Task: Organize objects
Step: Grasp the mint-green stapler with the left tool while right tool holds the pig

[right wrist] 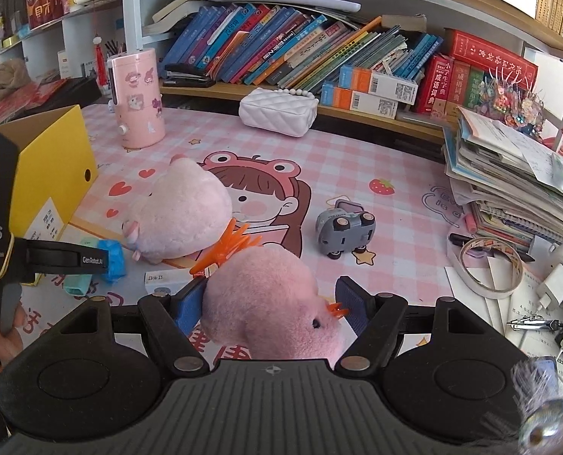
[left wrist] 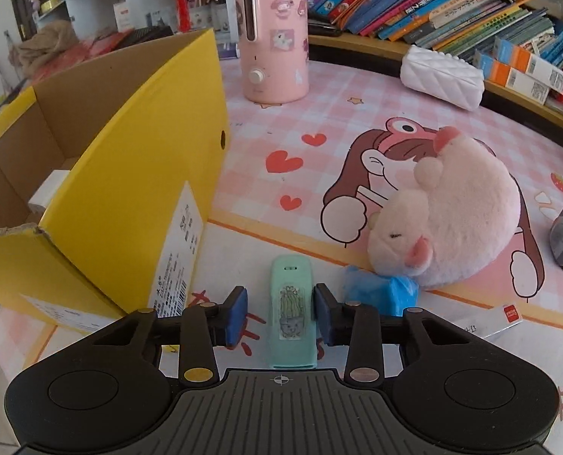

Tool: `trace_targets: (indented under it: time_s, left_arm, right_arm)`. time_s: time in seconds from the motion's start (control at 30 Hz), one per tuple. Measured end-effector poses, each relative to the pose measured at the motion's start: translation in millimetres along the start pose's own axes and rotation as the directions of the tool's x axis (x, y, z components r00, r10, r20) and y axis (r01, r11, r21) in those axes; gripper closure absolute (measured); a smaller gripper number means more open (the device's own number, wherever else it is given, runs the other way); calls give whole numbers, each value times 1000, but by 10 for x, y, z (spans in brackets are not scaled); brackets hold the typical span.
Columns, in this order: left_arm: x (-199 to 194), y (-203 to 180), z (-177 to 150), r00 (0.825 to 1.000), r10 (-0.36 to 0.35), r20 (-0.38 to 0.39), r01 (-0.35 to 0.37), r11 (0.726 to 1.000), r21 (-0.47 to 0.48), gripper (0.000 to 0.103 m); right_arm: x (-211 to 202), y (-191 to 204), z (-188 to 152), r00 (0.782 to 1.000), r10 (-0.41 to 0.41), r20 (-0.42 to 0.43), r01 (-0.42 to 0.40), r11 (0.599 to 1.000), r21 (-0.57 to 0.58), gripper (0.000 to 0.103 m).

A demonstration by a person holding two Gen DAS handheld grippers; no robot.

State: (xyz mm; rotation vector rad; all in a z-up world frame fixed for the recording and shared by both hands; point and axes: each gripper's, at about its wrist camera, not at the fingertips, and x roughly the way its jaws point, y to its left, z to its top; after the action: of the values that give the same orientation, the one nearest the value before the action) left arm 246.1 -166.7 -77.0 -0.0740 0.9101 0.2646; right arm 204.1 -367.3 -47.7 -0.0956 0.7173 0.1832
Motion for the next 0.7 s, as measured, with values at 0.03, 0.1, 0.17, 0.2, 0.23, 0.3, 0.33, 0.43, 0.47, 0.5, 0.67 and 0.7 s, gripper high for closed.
trace_targets:
  time_s: [0.03,0.1,0.17,0.2,0.23,0.3,0.33,0.43,0.47,0.5,0.67,0.7]
  left_arm:
    - [-4,4,2,1000,-19,-2,19,1000,0,79]
    - [-25,-9,-10,999,-40,-8,40,999,30,80]
    - [-54,10,-35,998,-66,-11,66,997,50,80]
    - [-75,22,-44,997,-74,-17,75,995,61,80]
    - [-98,37,-46,996,-85,-22,86,994,64,80]
    - [-196,55,-34,995,-102,11,101,991,84,80]
    - [-271,61,-26,993,-111,35,107,989,100,80]
    - [-538,144,12,980,-154,123,139,983,118,80]
    - [-638,189,18,972,-176,157,157,980,123,80]
    - [-705,214,21,965,-190,178,168,977,133,80]
    - [-919,410,-15,942,-256,215,235,965,121,80]
    - [-947,450,-22,938,-270,219,249,961,119,80]
  right_arm:
    - [6,-7,-1,1000,0,-2,0,1000,2,32]
    - [21,-12,-1,1000,-1,-11,1,1000,6,32]
    - [31,-13,-5,1000,-2,-15,2,1000,12,32]
    - [36,-10,-5,1000,-2,-17,2,1000,16,32]
    - [41,-5,-8,1000,-1,-18,1,1000,20,32]
    - [58,11,-19,1000,2,-27,-1,1000,28,32]
    - [71,26,-23,999,4,-36,-2,1000,31,32]
    - [99,90,-27,998,14,-56,-12,999,39,32]
    - [101,113,-22,998,19,-57,-16,999,41,32]
    - [99,142,-17,998,23,-56,-21,999,41,32]
    - [51,331,-1,998,45,-51,-44,999,30,32]
    - [34,376,-2,998,46,-49,-45,999,25,32]
